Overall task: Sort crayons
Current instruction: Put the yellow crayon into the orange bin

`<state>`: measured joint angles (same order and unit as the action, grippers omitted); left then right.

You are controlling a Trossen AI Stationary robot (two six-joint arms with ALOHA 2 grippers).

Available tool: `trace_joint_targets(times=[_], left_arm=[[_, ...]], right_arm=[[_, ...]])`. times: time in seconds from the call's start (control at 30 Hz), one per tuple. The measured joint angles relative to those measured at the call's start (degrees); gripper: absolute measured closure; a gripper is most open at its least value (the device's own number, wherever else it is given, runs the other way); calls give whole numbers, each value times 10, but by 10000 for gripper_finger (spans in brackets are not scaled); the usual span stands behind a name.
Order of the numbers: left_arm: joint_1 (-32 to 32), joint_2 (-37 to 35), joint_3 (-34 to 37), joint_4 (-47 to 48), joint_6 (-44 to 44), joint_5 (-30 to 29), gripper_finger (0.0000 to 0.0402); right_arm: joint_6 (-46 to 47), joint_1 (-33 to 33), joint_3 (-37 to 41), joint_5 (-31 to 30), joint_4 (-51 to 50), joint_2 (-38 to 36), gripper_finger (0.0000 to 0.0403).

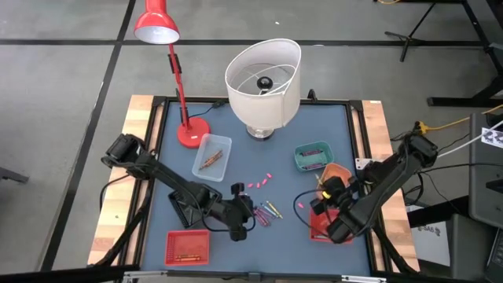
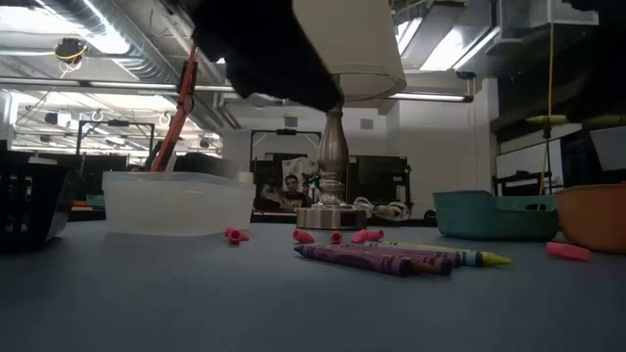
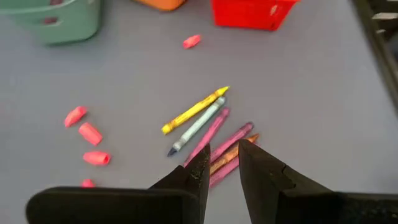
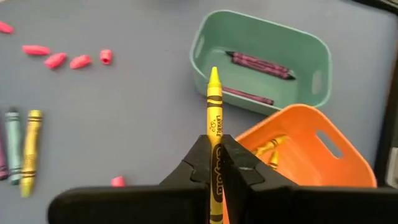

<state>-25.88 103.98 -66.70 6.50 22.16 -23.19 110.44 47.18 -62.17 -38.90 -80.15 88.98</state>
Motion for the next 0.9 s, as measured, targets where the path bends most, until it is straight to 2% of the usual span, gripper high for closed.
trace_joint_targets(times=[0.23,0.53,0.9], left_arm=[[18,0,0,-42,-50,61,333],[25,0,0,-40,-64,65,333],[35,16,0,-61,-147,132,333]], right_arm=[[36,1,0,10,-34,56,391],[32,1,0,87,-62,124,391],[16,0,0,85,-69,159,391]])
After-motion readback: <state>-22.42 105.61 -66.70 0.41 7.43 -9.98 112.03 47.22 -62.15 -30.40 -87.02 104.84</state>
